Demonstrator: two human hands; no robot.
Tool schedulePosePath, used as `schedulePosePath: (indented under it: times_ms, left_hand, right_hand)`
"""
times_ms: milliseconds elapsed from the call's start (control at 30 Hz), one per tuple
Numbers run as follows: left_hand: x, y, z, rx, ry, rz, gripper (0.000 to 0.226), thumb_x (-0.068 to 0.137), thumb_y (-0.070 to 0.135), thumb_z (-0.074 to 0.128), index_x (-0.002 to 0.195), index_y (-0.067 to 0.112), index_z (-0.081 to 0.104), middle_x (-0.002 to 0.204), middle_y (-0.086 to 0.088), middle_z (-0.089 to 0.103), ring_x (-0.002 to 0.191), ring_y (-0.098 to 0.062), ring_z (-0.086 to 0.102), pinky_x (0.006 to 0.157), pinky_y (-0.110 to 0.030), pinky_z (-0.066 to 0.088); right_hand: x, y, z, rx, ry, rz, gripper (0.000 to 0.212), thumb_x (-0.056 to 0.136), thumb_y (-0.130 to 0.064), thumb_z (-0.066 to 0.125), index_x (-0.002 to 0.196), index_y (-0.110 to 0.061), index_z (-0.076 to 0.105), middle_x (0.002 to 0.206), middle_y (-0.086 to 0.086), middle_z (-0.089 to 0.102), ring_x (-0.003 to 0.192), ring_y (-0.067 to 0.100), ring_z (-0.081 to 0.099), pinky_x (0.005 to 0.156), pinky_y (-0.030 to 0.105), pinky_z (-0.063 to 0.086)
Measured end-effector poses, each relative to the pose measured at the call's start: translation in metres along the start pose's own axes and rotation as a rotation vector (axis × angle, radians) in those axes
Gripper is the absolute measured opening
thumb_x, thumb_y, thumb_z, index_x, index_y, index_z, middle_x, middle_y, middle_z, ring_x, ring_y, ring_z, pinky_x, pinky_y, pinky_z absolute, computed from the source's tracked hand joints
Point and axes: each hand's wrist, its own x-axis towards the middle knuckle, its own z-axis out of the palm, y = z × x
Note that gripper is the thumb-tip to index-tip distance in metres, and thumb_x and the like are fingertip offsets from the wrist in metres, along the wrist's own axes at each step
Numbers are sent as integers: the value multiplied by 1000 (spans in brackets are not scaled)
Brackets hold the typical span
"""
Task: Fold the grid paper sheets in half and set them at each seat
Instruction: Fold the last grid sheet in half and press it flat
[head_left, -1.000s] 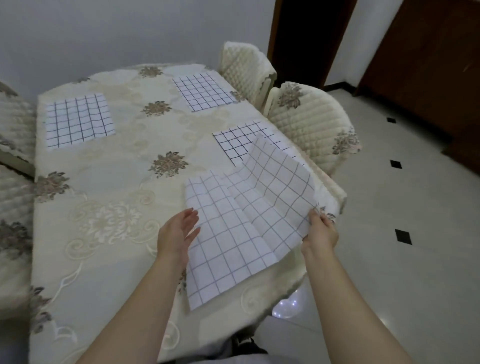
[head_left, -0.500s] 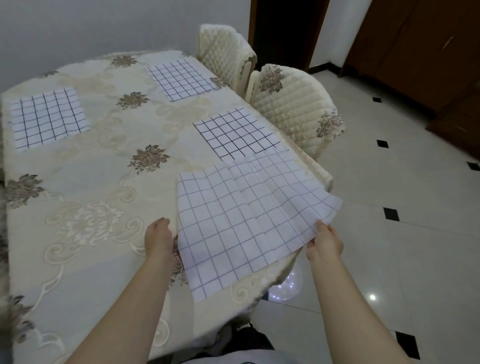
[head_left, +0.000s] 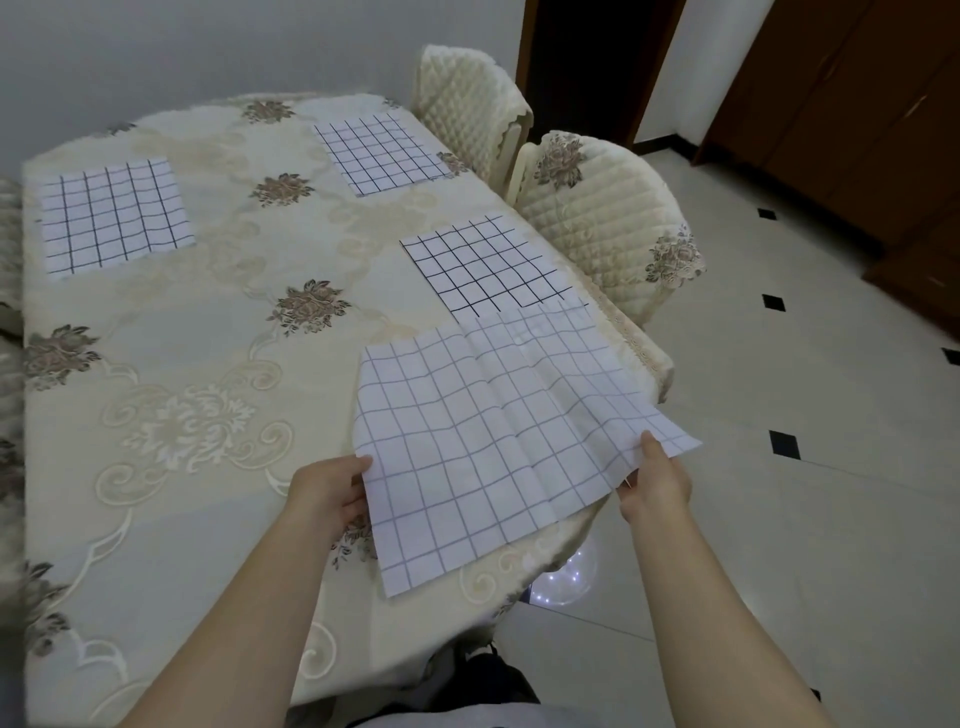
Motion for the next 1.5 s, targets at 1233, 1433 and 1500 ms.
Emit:
schedulePosePath:
  times_ms: [1233, 1433, 1500]
  left_hand:
    - [19, 36, -220, -334, 510, 156, 22, 88, 13, 67, 108, 6, 65, 87, -17, 63, 72, -29, 59, 66, -38, 50]
    - [39, 61, -240, -335, 529, 166, 13, 85, 12, 70, 97, 14, 67, 99, -19, 69, 86, -33, 65, 83, -48, 55]
    - [48, 72, -245, -319, 539, 174, 13, 84, 11, 70, 96, 15, 67, 99, -19, 69, 86, -33, 65, 88, -50, 55]
  right_hand:
    - [-68, 120, 211, -428, -387, 248, 49, 83, -16, 72, 127, -4, 56, 121, 16, 63, 101, 30, 62, 89, 45, 53]
    - [-77, 139, 240, -475, -428, 217, 49, 89, -16, 65, 133, -2, 50, 125, 20, 59, 105, 36, 61, 93, 52, 51]
    - [-80, 143, 248, -451, -394, 231, 51, 87, -17, 68, 133, -4, 51, 124, 17, 61, 103, 33, 61, 91, 53, 51]
